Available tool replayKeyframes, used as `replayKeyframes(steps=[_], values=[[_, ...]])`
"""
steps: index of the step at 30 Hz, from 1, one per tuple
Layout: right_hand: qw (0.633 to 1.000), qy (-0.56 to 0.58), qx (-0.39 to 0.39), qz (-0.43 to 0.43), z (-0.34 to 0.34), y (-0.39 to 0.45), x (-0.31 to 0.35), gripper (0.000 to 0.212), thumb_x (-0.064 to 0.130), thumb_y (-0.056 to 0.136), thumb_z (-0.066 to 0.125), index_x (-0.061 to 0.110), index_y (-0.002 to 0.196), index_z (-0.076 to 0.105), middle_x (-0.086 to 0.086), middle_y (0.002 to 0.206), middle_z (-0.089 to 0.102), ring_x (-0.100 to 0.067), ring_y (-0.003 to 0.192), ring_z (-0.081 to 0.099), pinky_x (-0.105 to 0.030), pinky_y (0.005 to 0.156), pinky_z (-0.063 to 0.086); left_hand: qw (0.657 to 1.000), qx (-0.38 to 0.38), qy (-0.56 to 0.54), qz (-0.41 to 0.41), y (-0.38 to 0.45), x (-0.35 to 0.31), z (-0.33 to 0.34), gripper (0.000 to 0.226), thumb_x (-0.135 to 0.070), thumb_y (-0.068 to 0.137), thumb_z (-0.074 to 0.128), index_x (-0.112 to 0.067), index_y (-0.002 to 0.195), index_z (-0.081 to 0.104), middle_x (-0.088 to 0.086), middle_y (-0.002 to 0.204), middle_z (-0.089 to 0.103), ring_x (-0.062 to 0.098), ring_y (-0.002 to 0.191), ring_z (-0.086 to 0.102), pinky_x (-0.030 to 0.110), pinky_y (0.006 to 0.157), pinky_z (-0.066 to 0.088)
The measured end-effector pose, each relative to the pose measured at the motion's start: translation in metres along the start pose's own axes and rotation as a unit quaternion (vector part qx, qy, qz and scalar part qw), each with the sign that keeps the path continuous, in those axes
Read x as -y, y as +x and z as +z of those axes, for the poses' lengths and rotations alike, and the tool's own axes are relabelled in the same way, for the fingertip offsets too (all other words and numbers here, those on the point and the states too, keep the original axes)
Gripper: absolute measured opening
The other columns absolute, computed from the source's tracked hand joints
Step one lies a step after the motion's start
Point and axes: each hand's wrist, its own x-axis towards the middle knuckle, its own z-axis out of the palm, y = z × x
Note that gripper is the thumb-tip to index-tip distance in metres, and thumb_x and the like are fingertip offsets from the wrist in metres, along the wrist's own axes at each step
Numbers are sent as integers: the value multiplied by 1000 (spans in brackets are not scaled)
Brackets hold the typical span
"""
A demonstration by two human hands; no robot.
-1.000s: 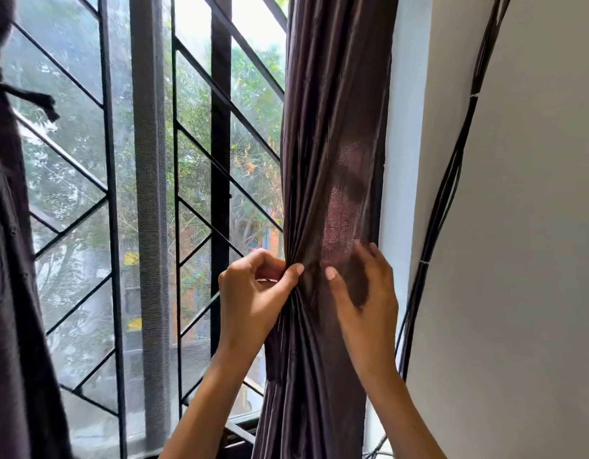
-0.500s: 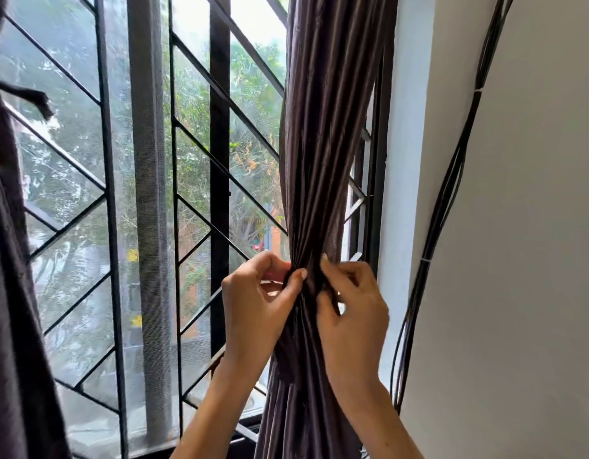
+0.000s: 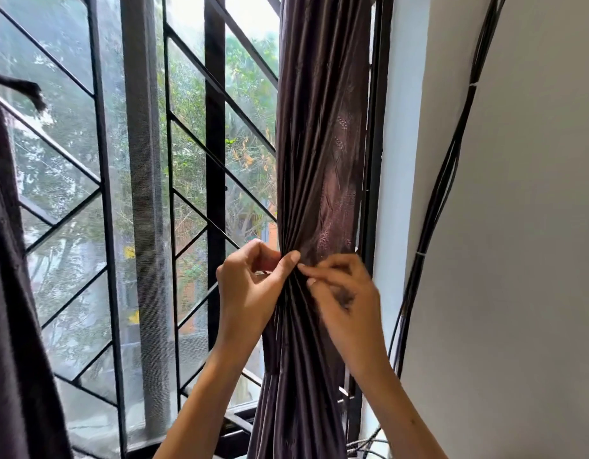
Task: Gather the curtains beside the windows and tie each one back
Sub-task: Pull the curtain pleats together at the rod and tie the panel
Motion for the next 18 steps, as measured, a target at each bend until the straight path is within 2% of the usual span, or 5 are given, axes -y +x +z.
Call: replayKeyframes(steps=[4,6,8,13,18], values=[[989,32,-49,138,-7,18,-8,69,39,78,71,31,139,40,13,135,47,14,115,44,-12,99,38,1000,11,-23,-16,1,2,-2,27,-23,75,79,-14,61,58,-5,57,59,6,53,50,21,55,41],[973,127,-19,190,-5,24,-7,80,35,78,70,23,146,30,12,124,59,13,103,55,-10,88,46,999,19,-28,-17,2,3,-3,27,-22,74,80,-19,60,57,-7,57,59,5,54,52,23,57,44],[984,103,-45,139,-3,21,-5,70,27,77,74,19,139,42,16,98,68,11,87,64,-8,75,49,999,22,-22,-11,2,6,-4,27,-26,72,80,-20,61,57,-7,59,61,9,57,56,30,60,48],[968,-127,-211,-49,2,7,-9,39,8,76,78,24,111,70,13,92,62,-3,78,61,-23,66,54,998,-18,48,33,-2,3,0,27,-19,72,81,-16,62,56,-8,58,60,4,55,60,30,58,53],[972,-176,-114,-108,11,-8,-6,35,4,81,66,24,109,72,6,94,66,-10,79,66,-29,71,54,994,-27,81,73,-7,4,4,23,-18,77,77,-14,65,57,-5,61,61,9,59,64,28,55,53]])
